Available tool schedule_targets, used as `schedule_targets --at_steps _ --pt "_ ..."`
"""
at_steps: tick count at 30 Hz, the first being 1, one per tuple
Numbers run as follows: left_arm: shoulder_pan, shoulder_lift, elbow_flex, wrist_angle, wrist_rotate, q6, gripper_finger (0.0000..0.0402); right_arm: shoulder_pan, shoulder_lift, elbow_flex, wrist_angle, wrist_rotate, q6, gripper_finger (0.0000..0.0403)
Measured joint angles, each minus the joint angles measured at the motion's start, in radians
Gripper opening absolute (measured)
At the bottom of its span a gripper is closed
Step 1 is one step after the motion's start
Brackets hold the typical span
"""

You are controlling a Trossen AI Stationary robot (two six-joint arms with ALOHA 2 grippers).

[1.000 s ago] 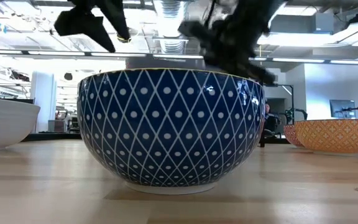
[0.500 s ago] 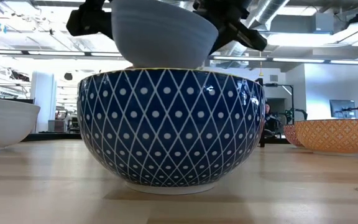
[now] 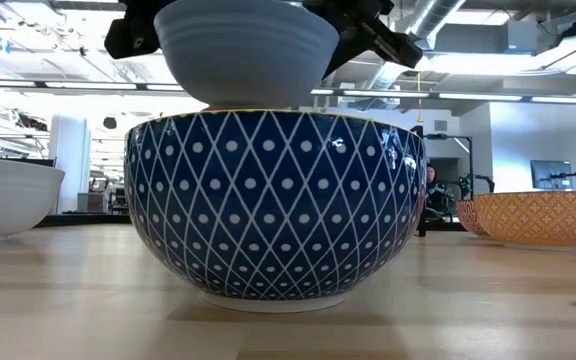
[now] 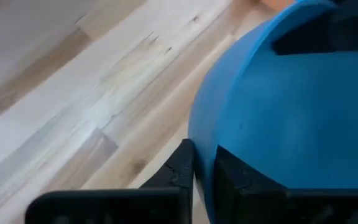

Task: Place and stack bowls onto a shelf
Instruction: Stack the blue bowl on top of the orange bowl on the shelf

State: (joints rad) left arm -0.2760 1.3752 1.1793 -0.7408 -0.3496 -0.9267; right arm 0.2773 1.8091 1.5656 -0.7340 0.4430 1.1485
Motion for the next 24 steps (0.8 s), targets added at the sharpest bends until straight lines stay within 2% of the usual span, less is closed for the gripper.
schedule_targets --at_steps 4,10,13,17,20,24 --pt "0.006 0.001 -0.002 -0.017 0.002 0.045 0.0002 -0.010 -0.004 0.009 0.020 -0.032 -0.036 0.0088" --pt "0.046 -0.031 0.015 -0.074 0.031 0.107 0.0001 -0.032 -0.101 0.014 -0.039 -0.050 -0.081 0.0208" --pt "0.088 -0.063 0.061 -0.120 0.033 0.159 0.0001 -0.042 -0.173 0.013 -0.075 -0.029 -0.082 0.0254" --pt "0.182 -0.094 0.159 -0.223 0.029 0.239 0.0002 -0.058 -0.270 0.011 -0.129 -0.002 -0.106 0.0271" --pt "0.274 -0.101 0.243 -0.296 -0.049 0.278 0.0001 -0.072 -0.323 0.010 -0.190 0.006 -0.125 0.0273" --pt "0.417 -0.098 0.359 -0.280 -0.050 0.364 0.0001 -0.083 -0.365 0.010 -0.246 0.015 -0.151 0.0273"
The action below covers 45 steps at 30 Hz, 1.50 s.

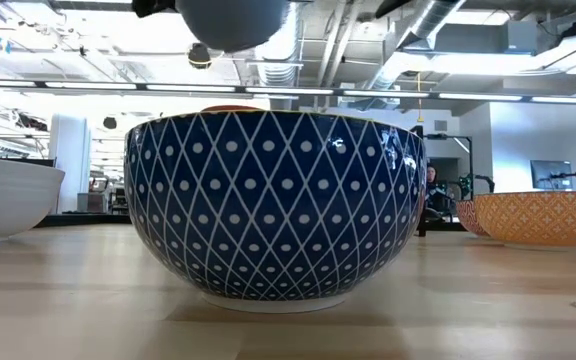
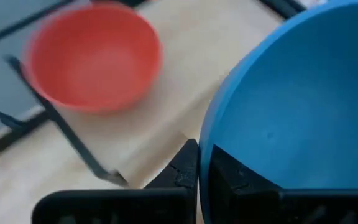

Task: Place and stack bowls onto a shelf
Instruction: Stack the blue bowl on top of the orange bowl on the shelf

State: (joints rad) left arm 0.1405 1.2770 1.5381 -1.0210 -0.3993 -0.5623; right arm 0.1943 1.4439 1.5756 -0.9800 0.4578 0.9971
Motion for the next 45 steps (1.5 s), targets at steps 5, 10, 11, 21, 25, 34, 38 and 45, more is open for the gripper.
schedule_targets --at_steps 5,10,11,21,25,34,38,45 --pt "0.182 0.031 0.104 0.003 0.003 0.075 0.0001 -0.018 -0.022 0.000 -0.046 0.012 -0.046 0.0273" --pt "0.346 0.114 0.184 0.006 0.083 0.145 0.0000 -0.060 -0.043 0.000 -0.100 -0.002 -0.091 0.0274" --pt "0.373 0.138 0.199 0.006 0.101 0.161 0.0000 -0.071 -0.048 -0.001 -0.114 -0.014 -0.105 0.0274" --pt "0.591 0.365 0.366 -0.090 0.248 0.282 0.0000 -0.226 -0.093 -0.002 -0.186 -0.071 -0.246 0.0274" --pt "0.637 0.411 0.373 -0.137 0.299 0.305 0.0000 -0.285 -0.113 -0.002 -0.198 -0.091 -0.295 0.0274" --pt "0.675 0.474 0.373 -0.202 0.392 0.364 0.0000 -0.385 -0.125 -0.002 -0.199 -0.128 -0.378 0.0274" --pt "0.688 0.481 0.372 -0.180 0.421 0.371 0.0007 -0.413 -0.125 -0.002 -0.191 -0.166 -0.403 0.0274" --pt "0.699 0.485 0.372 -0.170 0.445 0.368 0.0078 -0.426 -0.125 -0.002 -0.191 -0.173 -0.412 0.0274"
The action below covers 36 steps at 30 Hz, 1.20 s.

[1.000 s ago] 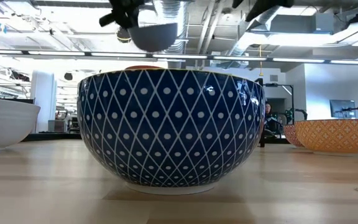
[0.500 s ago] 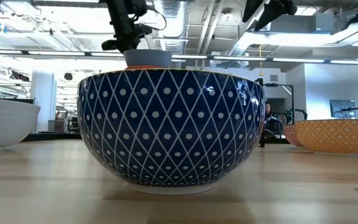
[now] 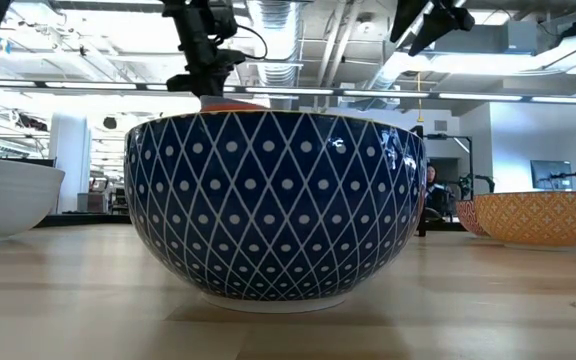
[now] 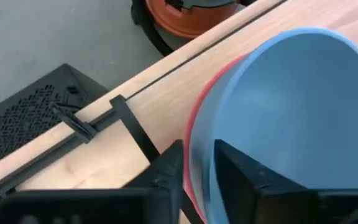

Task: Place and stack bowls onto a shelf
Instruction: Stack the blue bowl on top of the orange bowl on the shelf, then stack the white bowl on top of the blue bowl on the shelf

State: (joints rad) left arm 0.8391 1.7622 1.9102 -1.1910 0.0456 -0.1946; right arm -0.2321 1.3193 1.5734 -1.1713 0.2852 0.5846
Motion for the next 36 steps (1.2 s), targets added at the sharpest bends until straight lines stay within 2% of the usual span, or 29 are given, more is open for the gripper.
schedule_targets --at_steps 5,10,20,25,32,36 --pt "0.000 -0.002 0.000 -0.018 -0.009 -0.014 0.0138 0.000 0.000 0.000 0.000 0.000 -0.002 0.0274" --pt "-0.001 -0.012 0.000 -0.012 -0.103 -0.013 0.0167 0.011 0.000 0.000 -0.003 0.000 0.009 0.0274" --pt "-0.016 -0.008 0.000 -0.015 -0.173 0.010 0.0159 0.016 0.001 0.000 -0.002 0.001 0.020 0.0274" --pt "-0.024 -0.014 0.000 -0.035 -0.158 0.008 0.0149 0.016 0.001 0.000 0.017 0.001 0.028 0.0274" --pt "-0.037 -0.108 0.001 -0.038 -0.170 -0.006 0.0146 0.020 0.013 -0.001 0.029 0.001 0.041 0.0274" --pt "-0.113 -0.162 -0.007 -0.063 -0.224 -0.049 0.0146 0.046 0.010 -0.046 0.101 -0.018 0.069 0.0274"
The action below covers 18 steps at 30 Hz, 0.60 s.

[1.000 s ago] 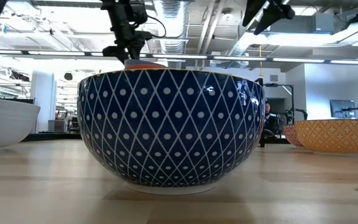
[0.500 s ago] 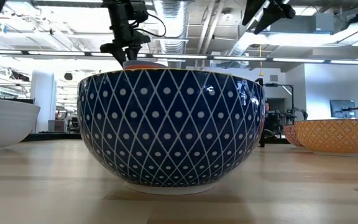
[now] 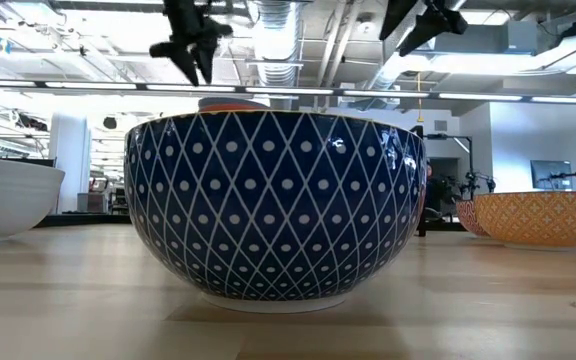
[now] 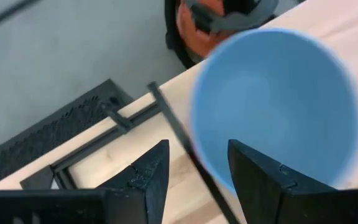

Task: Place and stack bowls onto a shelf
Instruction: Stack the white bowl on top of the blue bowl on the shelf

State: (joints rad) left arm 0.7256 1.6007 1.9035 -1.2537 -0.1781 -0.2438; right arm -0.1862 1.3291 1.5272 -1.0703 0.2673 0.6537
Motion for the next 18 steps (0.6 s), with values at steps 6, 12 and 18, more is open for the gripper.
schedule_targets --at_steps 6,12,18 --pt "-0.218 -0.121 -0.088 0.021 -0.114 -0.109 0.0146 0.055 0.001 -0.028 0.038 -0.011 0.044 0.0274" --pt "-0.483 -0.273 -0.244 0.073 -0.232 -0.291 0.0146 0.113 0.002 -0.029 0.114 -0.011 0.096 0.0274" --pt "-0.777 -0.404 -0.426 0.155 -0.370 -0.511 0.0146 0.189 0.011 -0.028 0.153 -0.009 0.178 0.0274"
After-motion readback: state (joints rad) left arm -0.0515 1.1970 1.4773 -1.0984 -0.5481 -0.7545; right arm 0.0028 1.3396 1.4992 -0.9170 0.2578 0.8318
